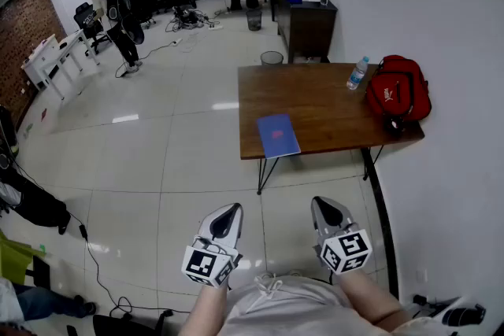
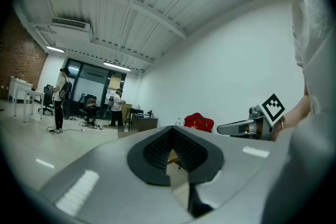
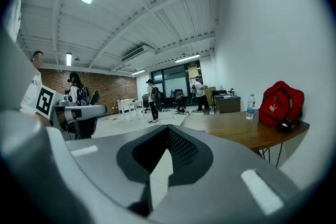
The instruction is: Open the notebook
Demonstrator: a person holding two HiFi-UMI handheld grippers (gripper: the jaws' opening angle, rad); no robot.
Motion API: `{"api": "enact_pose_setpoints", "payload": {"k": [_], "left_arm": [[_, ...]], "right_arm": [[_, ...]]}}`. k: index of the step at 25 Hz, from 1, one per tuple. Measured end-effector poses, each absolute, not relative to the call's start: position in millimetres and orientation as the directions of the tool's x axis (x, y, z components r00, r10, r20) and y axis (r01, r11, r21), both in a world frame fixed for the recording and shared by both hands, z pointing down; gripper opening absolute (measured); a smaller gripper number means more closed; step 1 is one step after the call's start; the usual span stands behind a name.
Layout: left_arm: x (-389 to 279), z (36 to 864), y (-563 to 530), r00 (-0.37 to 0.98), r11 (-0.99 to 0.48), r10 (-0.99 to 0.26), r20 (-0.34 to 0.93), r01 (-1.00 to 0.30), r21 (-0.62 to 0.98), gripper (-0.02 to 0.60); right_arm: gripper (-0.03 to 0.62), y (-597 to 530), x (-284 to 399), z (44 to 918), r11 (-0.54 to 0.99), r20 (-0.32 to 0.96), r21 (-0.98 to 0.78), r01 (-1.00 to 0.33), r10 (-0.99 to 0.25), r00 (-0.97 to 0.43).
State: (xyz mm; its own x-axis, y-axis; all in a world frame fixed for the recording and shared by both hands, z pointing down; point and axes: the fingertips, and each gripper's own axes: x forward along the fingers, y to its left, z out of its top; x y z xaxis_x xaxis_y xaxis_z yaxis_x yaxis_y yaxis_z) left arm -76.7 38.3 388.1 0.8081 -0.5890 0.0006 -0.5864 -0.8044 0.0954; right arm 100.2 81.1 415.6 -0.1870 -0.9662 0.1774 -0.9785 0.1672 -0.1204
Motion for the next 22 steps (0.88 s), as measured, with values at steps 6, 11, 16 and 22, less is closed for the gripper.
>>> {"api": "enact_pose_setpoints", "payload": {"k": [6,11,16,22], "left_arm": [[-96,395,14,0.81,-0.806,-0.587,0.016,-0.585,0.091,0.0],[-108,410,-4,0.798,-0.791,-0.6,0.048,-0.602,0.115,0.0],[-102,425,-30,0.793,-0.783,-0.605,0.071,-0.608,0.132,0.0],[-70,444,-82,0.787,-0.772,-0.605,0.125,-0.617,0.152,0.0]], "right_arm": [[0.003,61,91,418,0.135,0.187,-0.118,-0.984,-0.97,-0.156],[0.003,43,90,427,0.121,0.215,-0.117,-0.986,-0.966,-0.144],[0.003,13,102,442,0.112,0.238,-0.127,-0.986,-0.961,-0.139],[0.003,-45,138,468,0.101,0.293,-0.148,-0.984,-0.946,-0.141]]}}
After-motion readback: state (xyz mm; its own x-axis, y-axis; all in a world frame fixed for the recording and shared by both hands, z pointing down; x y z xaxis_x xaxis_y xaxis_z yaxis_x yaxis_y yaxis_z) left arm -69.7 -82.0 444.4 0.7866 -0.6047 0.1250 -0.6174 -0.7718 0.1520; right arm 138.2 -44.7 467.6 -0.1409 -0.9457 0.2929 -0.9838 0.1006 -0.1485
